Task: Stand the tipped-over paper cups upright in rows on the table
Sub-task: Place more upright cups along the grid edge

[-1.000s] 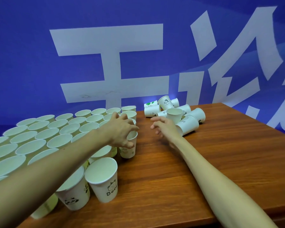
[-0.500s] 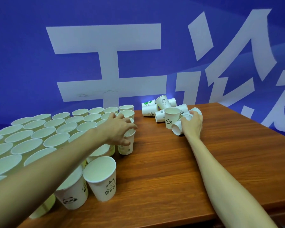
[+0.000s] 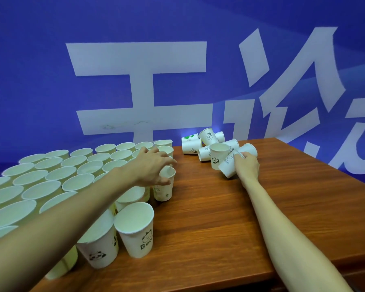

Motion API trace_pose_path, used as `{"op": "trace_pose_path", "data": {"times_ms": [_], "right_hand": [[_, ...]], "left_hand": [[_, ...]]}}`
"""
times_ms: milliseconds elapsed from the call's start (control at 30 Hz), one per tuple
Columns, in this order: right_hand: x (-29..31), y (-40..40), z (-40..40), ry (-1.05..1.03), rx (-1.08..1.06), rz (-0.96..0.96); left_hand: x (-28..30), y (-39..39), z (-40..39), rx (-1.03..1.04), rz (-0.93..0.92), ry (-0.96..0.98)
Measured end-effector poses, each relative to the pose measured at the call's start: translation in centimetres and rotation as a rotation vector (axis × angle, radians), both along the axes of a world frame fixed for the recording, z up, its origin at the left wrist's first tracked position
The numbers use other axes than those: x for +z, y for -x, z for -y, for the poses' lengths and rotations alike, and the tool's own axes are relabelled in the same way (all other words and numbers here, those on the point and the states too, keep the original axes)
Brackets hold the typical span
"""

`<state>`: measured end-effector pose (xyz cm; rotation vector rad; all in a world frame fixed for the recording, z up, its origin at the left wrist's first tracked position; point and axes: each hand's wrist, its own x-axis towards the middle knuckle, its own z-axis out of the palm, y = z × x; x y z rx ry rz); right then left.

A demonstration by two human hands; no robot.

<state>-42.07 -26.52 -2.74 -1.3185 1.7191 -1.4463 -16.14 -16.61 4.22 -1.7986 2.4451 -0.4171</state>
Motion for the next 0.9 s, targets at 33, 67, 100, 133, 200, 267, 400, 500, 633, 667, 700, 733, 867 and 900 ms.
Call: {"op": "trace_pose_path", "data": {"times_ms": [33, 67, 100, 133, 200, 267, 400, 500, 633, 667, 700, 733, 867, 900], "right_hand": [[0.2, -0.1, -0.5, 0.008, 0.015, 0.007], [0.5, -0.2, -1.0, 0.019, 0.032, 0.009], [0.8, -0.3, -1.7, 0.031, 0.048, -0.002], [1.0, -0.5, -2.4, 0.043, 0.068, -0.027], [1.4, -0.9, -4.0, 0.055, 0.142, -0.104], [1.3, -1.6, -5.9, 0.077, 0.256, -0.163], [0.9, -3.3, -9.5, 0.073, 0.492, -0.25], [1.1, -4.6, -11.5, 0.024, 0.639, -0.301], [1.4, -6.2, -12.7, 0.012, 0.705, -0.399], [1.5, -6.6, -12.9, 0.015, 0.718, -0.419], [1.6, -6.9, -13.1, 0.019, 0.733, -0.435], [1.7, -7.2, -13.3, 0.026, 0.746, -0.454], [1.5, -8.1, -13.9, 0.0, 0.772, -0.423], [1.5, -8.3, -14.0, 0.001, 0.78, -0.427]], "left_hand": [[0.2, 0.0, -0.3, -0.002, -0.008, 0.009], [0.4, 0.0, -0.5, -0.004, -0.013, 0.018], [0.6, 0.0, -0.8, -0.003, -0.019, 0.023], [0.8, 0.0, -1.1, 0.0, -0.023, 0.024], [1.1, 0.0, -1.8, 0.006, -0.035, 0.019], [1.2, -0.2, -2.6, -0.004, -0.072, 0.012], [1.5, -1.2, -4.6, 0.023, -0.148, -0.002], [1.9, -2.2, -5.8, 0.094, -0.16, 0.028], [2.1, -3.8, -6.9, 0.154, -0.209, -0.001], [2.1, -4.1, -7.1, 0.15, -0.239, -0.026], [2.0, -4.2, -7.3, 0.142, -0.272, -0.058], [1.9, -4.3, -7.5, 0.131, -0.297, -0.088], [1.1, -4.1, -7.8, 0.09, -0.339, -0.159], [0.9, -4.1, -7.8, 0.081, -0.354, -0.181]]}}
